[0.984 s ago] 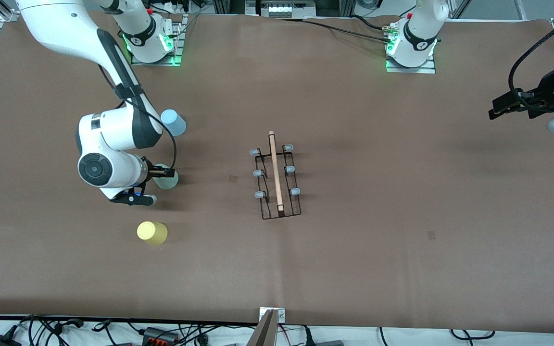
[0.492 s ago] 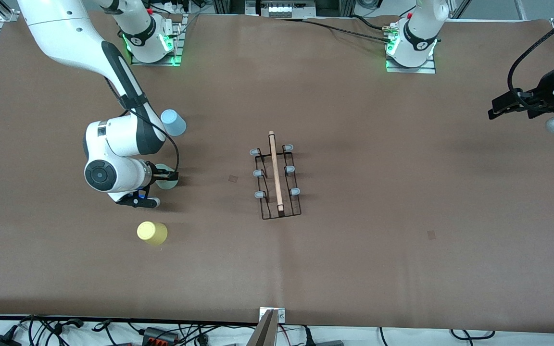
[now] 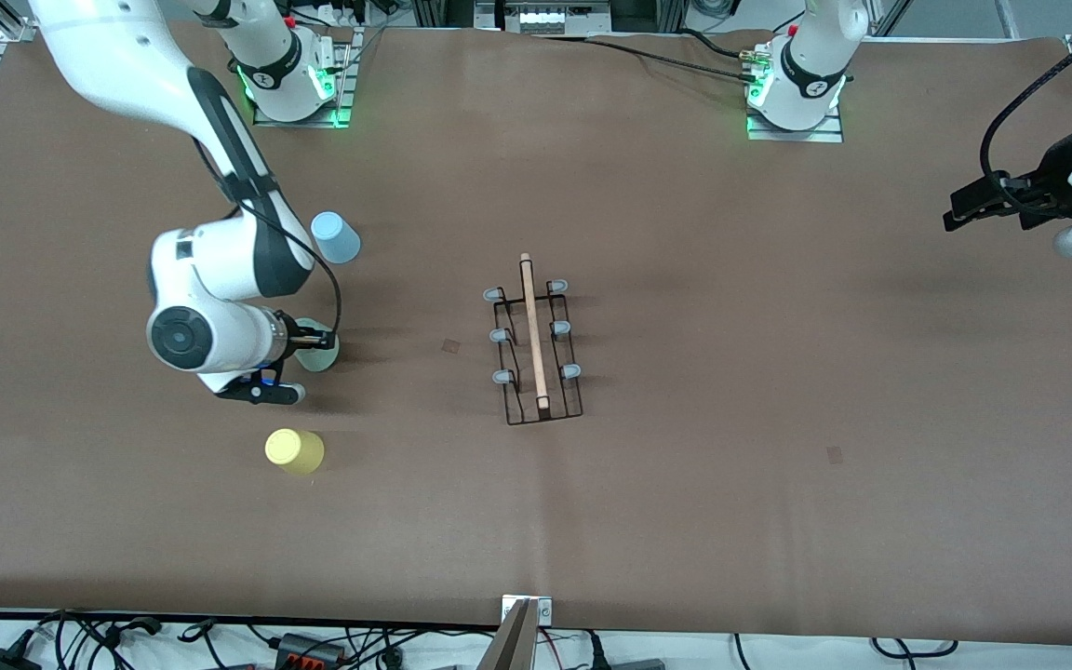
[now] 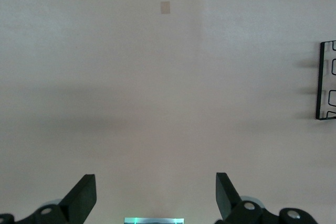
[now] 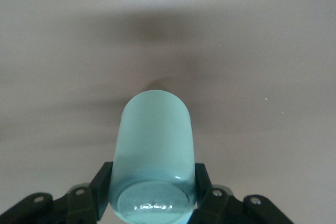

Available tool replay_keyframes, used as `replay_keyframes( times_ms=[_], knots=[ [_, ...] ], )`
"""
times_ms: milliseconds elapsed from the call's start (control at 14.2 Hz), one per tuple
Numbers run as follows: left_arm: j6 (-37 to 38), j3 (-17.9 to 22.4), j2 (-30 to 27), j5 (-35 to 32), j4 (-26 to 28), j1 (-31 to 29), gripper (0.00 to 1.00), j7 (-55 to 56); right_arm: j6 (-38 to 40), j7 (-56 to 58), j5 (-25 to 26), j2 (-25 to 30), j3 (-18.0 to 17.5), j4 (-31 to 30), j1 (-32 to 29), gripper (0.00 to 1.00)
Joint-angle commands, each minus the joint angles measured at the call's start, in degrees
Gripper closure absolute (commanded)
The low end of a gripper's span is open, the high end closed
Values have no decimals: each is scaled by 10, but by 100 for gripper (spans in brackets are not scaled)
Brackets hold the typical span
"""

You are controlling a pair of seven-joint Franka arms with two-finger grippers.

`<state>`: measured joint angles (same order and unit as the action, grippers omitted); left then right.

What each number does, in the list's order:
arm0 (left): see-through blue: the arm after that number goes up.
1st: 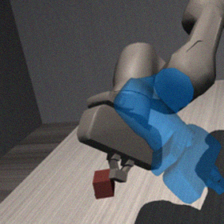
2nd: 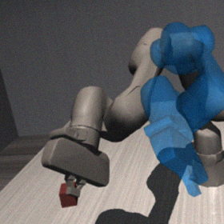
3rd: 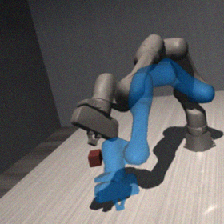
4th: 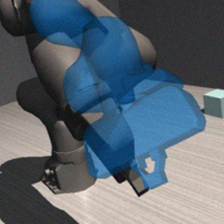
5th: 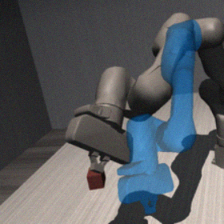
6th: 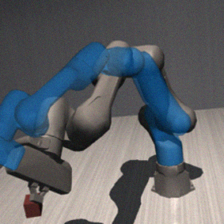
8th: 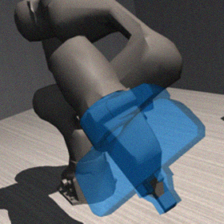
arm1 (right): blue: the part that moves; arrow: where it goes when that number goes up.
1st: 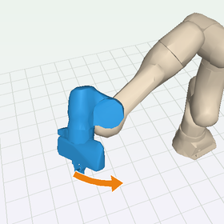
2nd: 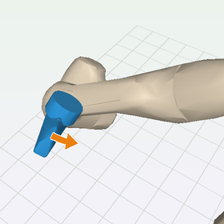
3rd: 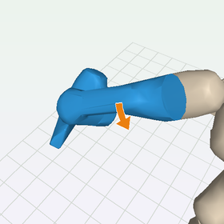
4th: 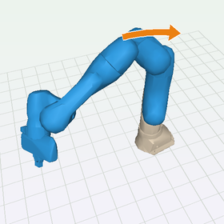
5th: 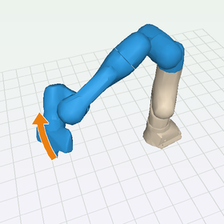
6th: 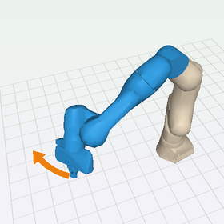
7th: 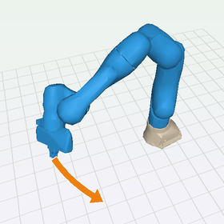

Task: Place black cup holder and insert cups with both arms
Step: 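Carry the teal cup with the right gripper over the wire rack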

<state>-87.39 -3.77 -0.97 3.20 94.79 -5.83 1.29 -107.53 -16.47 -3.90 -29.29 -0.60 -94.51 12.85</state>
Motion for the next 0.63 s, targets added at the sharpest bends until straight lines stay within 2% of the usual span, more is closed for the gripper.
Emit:
replay_keyframes(
  times_ms=[0, 141, 351, 562],
  knots=[
    [10, -3, 5, -6, -13, -1, 0, 0, 109, 2, -50, 28, -26, 111, 12, 77],
    [10, -3, 5, -6, -14, -1, 0, 0, 141, -19, -76, 28, -37, 148, 43, 77],
    [9, -3, 5, -6, -14, -1, 0, 0, 131, -121, -54, 21, -33, 164, 138, 77],
    [9, -3, 5, -6, -14, -1, 0, 0, 90, -174, -52, -1, -34, 172, 180, 77]
  ],
)
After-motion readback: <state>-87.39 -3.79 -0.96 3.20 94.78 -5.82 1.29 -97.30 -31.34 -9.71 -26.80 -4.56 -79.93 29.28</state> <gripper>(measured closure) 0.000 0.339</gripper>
